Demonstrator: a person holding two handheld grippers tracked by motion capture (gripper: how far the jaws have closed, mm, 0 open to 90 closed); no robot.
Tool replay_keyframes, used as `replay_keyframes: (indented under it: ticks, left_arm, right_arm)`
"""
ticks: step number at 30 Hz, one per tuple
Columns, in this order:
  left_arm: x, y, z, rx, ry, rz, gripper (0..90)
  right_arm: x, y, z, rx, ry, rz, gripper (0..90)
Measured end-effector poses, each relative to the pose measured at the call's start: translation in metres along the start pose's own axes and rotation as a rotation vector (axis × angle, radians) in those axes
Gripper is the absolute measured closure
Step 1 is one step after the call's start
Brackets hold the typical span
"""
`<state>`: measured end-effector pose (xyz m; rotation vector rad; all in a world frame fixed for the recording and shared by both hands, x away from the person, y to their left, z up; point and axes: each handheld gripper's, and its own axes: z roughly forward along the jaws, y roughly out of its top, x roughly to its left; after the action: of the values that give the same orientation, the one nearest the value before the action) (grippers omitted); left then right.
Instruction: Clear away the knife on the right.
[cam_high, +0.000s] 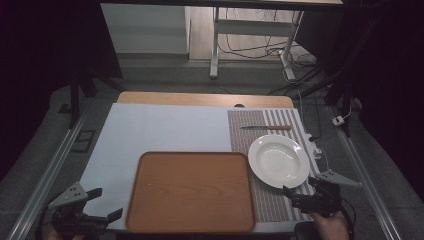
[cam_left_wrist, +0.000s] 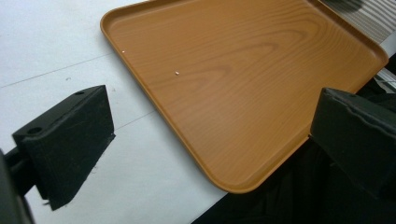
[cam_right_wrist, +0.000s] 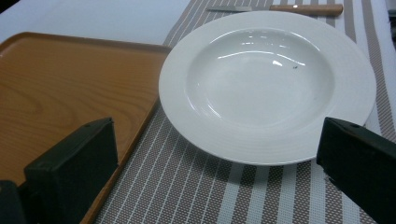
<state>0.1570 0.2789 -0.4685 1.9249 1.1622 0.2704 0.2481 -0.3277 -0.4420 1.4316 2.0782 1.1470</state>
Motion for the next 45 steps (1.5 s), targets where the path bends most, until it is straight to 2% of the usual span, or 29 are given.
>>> replay_keyframes:
  ticks: [6, 12, 17, 29, 35, 41, 45]
  left_arm:
    - [0.003, 0.0, 0.0, 0.001, -0.016, -0.023, 0.2]
    - [0.004, 0.0, 0.001, 0.012, -0.019, -0.03, 0.5]
    - [0.005, 0.0, 0.002, 0.016, -0.023, -0.04, 0.6]
    - [0.004, 0.0, 0.002, 0.022, -0.017, -0.036, 0.8]
    - [0.004, 0.0, 0.002, 0.022, -0.016, -0.036, 0.8]
    - [0.004, 0.0, 0.002, 0.023, -0.016, -0.039, 0.8]
    - [0.004, 0.0, 0.002, 0.023, -0.016, -0.039, 0.8]
  right_arm:
    - [0.005, 0.001, 0.004, 0.039, -0.007, -0.044, 0.0]
    - [0.003, 0.001, 0.005, 0.047, 0.024, -0.028, 0.0]
    - [0.004, 0.001, 0.005, 0.054, 0.027, -0.041, 0.0]
    - [0.008, 0.002, 0.006, 0.055, 0.003, -0.077, 0.0]
    - [0.013, 0.003, 0.005, 0.038, -0.008, -0.122, 0.0]
    - [0.015, 0.006, 0.006, 0.017, 0.001, -0.128, 0.0]
    - [0.013, 0.007, 0.009, 0.02, 0.024, -0.123, 0.0]
